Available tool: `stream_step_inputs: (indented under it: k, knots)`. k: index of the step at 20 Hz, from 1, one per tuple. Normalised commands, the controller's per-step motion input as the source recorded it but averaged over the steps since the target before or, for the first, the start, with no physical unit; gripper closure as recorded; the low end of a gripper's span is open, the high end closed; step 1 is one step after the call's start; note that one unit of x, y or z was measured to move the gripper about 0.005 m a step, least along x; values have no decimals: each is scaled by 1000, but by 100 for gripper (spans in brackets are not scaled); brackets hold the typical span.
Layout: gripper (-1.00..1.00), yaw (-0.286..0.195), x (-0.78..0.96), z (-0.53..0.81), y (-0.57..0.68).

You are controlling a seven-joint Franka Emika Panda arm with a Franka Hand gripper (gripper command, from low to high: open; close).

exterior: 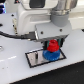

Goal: Insert the blue gear onto the right peg, followed by the red gear

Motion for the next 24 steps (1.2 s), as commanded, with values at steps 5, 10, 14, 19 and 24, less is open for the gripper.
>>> stream_step_inputs:
  k: [5, 10, 14, 19, 24]
  knots:
    - [100, 0, 236, 144, -67]
    - [100, 0, 229, 107, 3]
    - [100, 0, 273, 193, 9]
    - [100, 0, 266, 158, -8]
    - [100, 0, 134, 14, 7]
